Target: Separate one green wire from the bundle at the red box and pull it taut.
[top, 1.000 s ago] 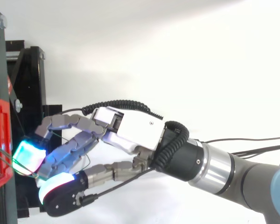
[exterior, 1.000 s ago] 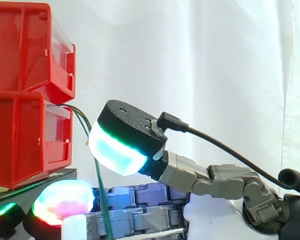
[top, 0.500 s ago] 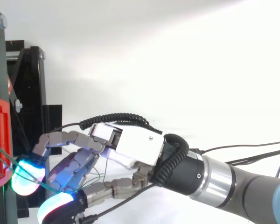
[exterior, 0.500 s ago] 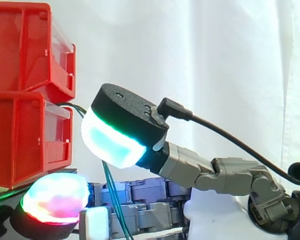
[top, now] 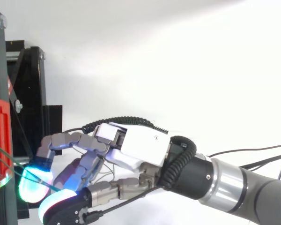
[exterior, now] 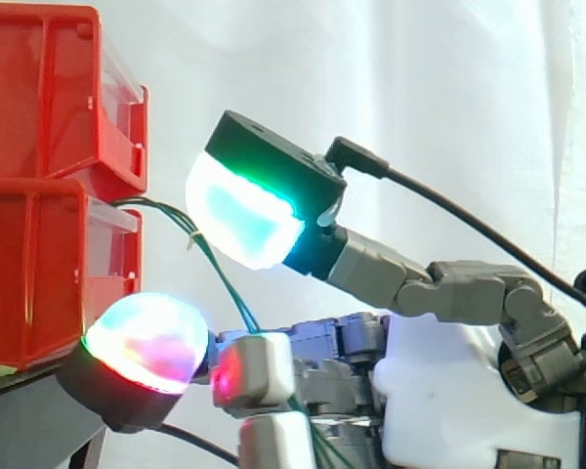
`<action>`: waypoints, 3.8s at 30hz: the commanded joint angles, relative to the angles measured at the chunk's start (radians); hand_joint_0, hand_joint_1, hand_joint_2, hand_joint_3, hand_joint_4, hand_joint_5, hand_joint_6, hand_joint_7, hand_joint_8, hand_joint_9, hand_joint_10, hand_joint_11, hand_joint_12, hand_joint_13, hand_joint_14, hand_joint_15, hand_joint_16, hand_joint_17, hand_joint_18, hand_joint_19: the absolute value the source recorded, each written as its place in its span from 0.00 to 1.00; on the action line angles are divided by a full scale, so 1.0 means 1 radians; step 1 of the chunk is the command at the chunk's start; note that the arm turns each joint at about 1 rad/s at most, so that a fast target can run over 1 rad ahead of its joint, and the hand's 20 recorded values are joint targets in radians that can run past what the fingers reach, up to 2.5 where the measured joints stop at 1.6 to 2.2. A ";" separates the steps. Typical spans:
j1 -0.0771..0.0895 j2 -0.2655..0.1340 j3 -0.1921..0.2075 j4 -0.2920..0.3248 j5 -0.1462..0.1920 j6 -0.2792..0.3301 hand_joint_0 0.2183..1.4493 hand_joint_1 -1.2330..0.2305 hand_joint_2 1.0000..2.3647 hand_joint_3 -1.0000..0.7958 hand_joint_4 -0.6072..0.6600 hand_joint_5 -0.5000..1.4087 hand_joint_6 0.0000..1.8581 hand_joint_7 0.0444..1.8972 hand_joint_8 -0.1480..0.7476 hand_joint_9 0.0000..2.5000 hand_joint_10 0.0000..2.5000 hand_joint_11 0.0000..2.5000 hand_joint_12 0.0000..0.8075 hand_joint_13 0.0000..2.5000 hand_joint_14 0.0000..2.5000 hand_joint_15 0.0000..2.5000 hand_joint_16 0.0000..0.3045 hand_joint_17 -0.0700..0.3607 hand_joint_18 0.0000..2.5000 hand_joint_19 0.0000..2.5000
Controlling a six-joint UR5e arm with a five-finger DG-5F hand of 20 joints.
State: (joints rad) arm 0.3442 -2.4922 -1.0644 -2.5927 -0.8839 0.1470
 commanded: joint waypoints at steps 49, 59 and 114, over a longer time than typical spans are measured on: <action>-0.031 0.088 -0.008 -0.139 0.000 -0.018 0.30 0.44 0.01 0.43 0.58 0.17 0.48 0.50 0.49 0.49 0.01 0.42 0.49 0.53 0.01 0.29 0.15 0.41 0.35 0.19; -0.033 0.088 -0.008 -0.141 -0.001 -0.020 0.32 0.36 0.01 0.46 0.54 0.16 0.49 0.48 0.48 0.47 0.01 0.42 0.48 0.51 0.01 0.29 0.16 0.41 0.35 0.20; -0.053 0.104 0.017 -0.277 -0.013 0.009 0.40 0.28 0.01 0.35 0.50 0.15 0.50 0.49 0.46 0.42 0.01 0.39 0.45 0.47 0.01 0.29 0.16 0.41 0.35 0.21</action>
State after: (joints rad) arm 0.2915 -2.3891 -1.0483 -2.8677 -0.8971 0.1568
